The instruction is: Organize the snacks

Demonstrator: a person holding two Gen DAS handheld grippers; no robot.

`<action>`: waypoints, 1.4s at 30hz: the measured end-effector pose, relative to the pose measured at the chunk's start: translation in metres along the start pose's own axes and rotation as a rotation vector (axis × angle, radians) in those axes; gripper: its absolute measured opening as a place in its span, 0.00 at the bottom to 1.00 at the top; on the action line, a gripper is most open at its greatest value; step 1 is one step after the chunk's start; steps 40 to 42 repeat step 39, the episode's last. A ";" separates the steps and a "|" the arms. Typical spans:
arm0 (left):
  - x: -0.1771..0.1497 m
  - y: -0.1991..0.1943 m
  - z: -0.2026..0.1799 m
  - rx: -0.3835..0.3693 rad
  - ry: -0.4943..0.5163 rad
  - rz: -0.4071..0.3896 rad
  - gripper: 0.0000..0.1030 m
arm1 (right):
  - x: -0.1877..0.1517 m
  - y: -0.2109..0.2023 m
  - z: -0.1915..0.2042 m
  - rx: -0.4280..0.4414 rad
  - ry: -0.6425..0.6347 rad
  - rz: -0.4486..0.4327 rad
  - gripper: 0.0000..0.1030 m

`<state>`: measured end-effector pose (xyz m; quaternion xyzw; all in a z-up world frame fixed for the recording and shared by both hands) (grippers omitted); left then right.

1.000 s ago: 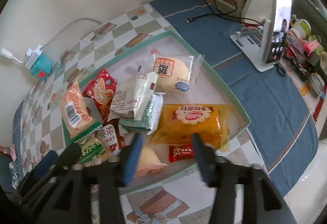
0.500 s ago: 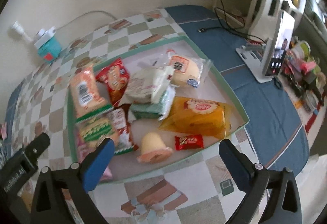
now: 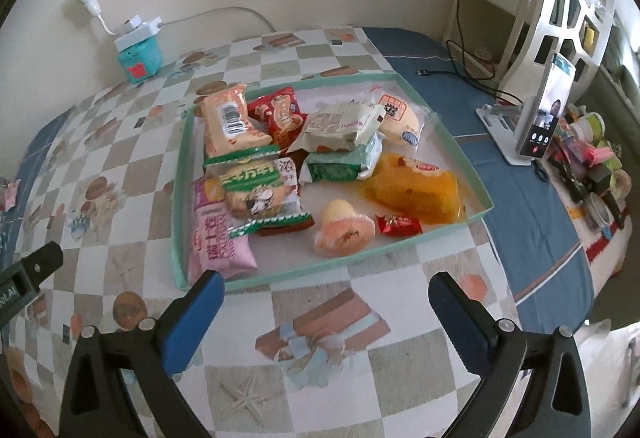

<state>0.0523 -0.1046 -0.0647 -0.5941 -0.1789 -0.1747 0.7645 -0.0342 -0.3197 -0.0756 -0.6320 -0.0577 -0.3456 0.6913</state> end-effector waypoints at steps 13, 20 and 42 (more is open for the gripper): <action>-0.015 -0.011 -0.007 0.026 0.089 -0.030 0.97 | -0.002 -0.008 -0.005 0.007 0.022 -0.026 1.00; -0.015 -0.013 -0.014 0.044 0.128 -0.043 0.97 | 0.000 -0.007 0.000 0.009 0.001 -0.029 1.00; -0.013 -0.018 -0.016 0.040 0.148 -0.065 0.97 | 0.000 -0.003 0.003 0.009 -0.021 -0.015 1.00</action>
Point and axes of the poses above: each gripper's, at about its wrist camera, not at the fingertips, and y roughly the way its jaws point, z to its left, x to its top, the point moved 5 cm from there along y, roughly the way its jaws point, and after that the axes turned 15 degrees about x, right-handed, at the moved point
